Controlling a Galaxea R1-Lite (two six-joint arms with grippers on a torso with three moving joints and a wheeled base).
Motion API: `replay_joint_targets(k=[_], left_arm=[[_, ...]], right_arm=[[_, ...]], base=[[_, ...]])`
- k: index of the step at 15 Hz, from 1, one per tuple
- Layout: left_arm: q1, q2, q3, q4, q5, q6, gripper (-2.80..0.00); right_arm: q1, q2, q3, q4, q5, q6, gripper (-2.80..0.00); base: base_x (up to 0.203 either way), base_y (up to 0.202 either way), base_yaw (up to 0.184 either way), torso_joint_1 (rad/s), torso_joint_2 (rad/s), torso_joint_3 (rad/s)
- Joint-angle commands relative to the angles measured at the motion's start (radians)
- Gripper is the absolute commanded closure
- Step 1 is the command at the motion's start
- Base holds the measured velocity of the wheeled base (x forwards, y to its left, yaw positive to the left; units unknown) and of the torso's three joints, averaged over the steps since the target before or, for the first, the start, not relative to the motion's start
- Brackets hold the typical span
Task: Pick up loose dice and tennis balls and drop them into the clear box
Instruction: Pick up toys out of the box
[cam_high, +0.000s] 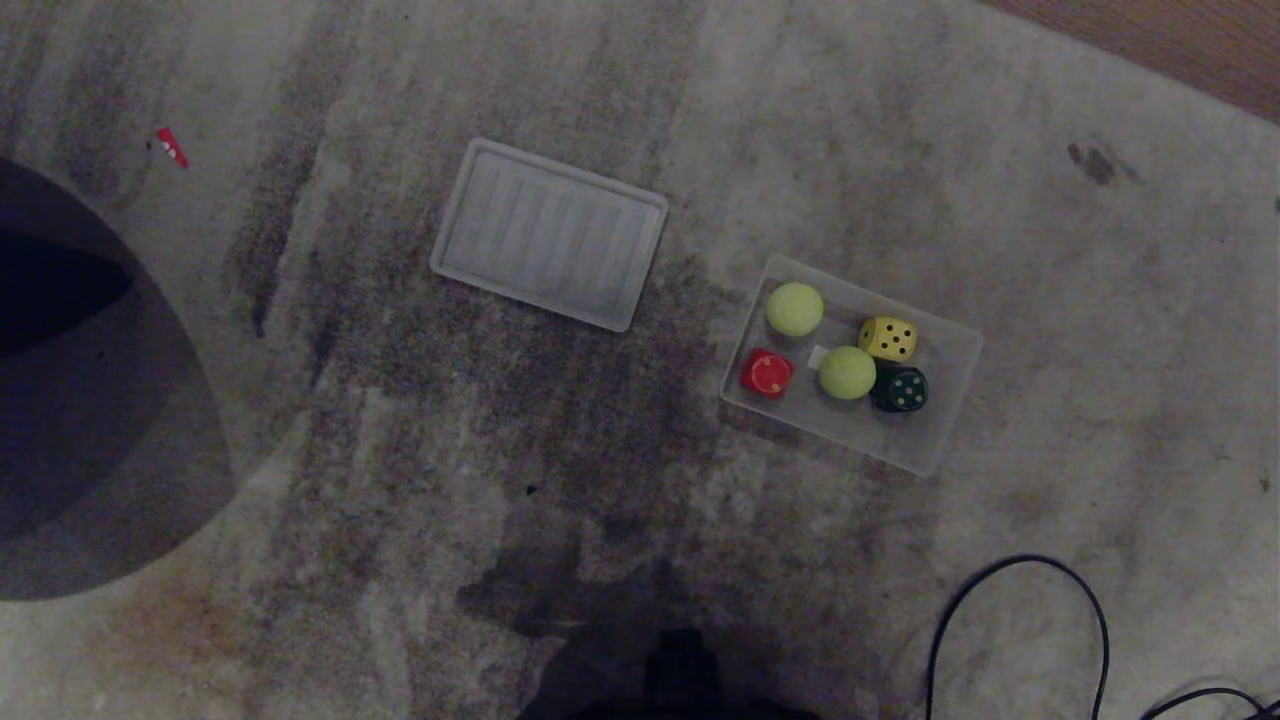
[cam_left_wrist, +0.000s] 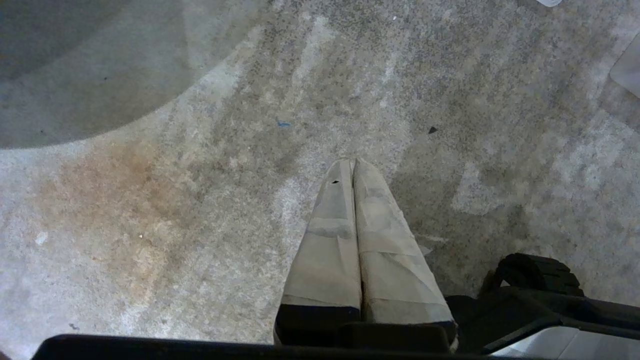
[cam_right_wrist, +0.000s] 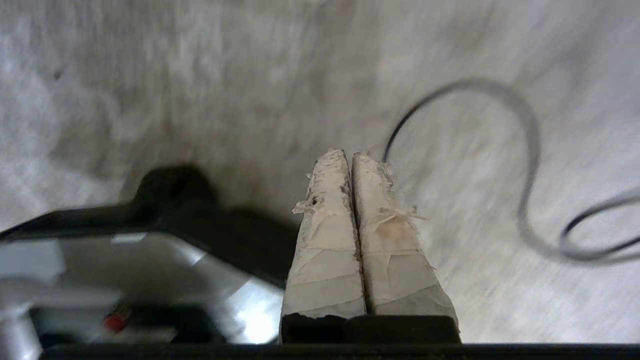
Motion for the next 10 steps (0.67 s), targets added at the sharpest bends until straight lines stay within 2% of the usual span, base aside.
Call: replay_joint_targets(k=[1,3,5,10], left_arm=[[0.0,0.0,0.002,0.0,0.001,-0.001,0.0],[0.0,0.001,0.002,0.0,0.001,-0.001,0.0],[0.0,0.0,0.002,0.0,0.001,0.0,0.0],[0.0,0.0,0.002,0.0,0.001,-0.001,0.0]], right_arm=[[-0.006,-0.096,-0.001,0.006,-0.107,-0.069,0.0],[-0.006,-0.096,0.005,-0.005,-0.099,-0.063,0.0],[-0.006,-0.095,0.029,-0.008,-0.052,-0.071,0.0],[-0.006,-0.095,0.029,-0.009,-0.051,-0.075,0.0]], base=[[0.0,0.0,0.0,0.0,0.0,0.0],[0.0,0.0,0.0,0.0,0.0,0.0],[0.0,0.0,0.0,0.0,0.0,0.0],[0.0,0.0,0.0,0.0,0.0,0.0]])
